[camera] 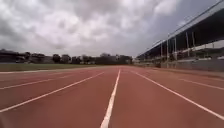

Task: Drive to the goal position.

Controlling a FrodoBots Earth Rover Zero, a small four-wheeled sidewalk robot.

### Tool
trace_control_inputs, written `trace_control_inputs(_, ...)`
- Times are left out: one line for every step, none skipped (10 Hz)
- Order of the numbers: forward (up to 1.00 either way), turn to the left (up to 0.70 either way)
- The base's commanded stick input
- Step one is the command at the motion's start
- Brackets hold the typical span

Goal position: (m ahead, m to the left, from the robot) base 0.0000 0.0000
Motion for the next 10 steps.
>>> trace_control_inputs(0.45,0.00)
trace_control_inputs(0.45,0.00)
trace_control_inputs(0.45,0.00)
trace_control_inputs(0.45,0.00)
trace_control_inputs(0.45,0.00)
trace_control_inputs(0.45,0.00)
trace_control_inputs(0.45,0.00)
trace_control_inputs(0.45,0.00)
trace_control_inputs(0.45,0.00)
trace_control_inputs(0.45,0.00)
